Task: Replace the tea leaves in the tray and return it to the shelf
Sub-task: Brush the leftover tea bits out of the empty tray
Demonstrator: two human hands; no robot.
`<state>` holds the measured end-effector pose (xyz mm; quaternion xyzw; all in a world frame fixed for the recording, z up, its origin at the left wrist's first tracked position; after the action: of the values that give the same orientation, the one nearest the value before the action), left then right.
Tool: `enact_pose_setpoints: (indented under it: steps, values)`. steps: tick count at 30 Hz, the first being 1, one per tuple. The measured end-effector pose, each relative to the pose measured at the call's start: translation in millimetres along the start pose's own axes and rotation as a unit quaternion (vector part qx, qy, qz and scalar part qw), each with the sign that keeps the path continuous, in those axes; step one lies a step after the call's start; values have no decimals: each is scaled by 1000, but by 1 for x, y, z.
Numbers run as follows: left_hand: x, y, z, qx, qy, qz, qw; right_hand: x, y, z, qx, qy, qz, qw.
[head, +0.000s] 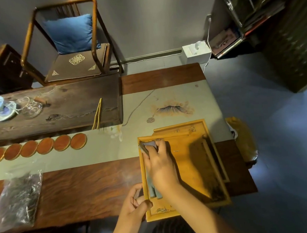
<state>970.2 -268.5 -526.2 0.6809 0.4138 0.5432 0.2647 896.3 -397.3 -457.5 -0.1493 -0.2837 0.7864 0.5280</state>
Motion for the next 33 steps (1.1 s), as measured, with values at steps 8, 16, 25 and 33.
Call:
enact_pose_setpoints:
  steps: [8,16,25,33]
  values:
    - [9,-5,13,-32,23,-2,999,-8,98,25,-109,7,-149,983]
    - [5,-4,9,-8,8,1,1000,-3,19,14,-59,-39,-11,997]
    - [6,-6,6,11,6,0,1000,-19,19,-14,-12,-85,-60,995]
    - [7,-7,10,20,20,-9,1000,-13,75,8,-78,-36,-99,991]
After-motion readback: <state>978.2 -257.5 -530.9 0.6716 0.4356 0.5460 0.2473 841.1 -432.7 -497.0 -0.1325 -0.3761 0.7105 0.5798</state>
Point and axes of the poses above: each hand's wrist, its own x-axis away from the middle knuckle, its own z-axis out of the back of the hand, y = z × x, the point moved 8 cm from there along -x, towards the middle knuckle, and after that the axes turned 11 degrees about -y, right-handed, at the moved point
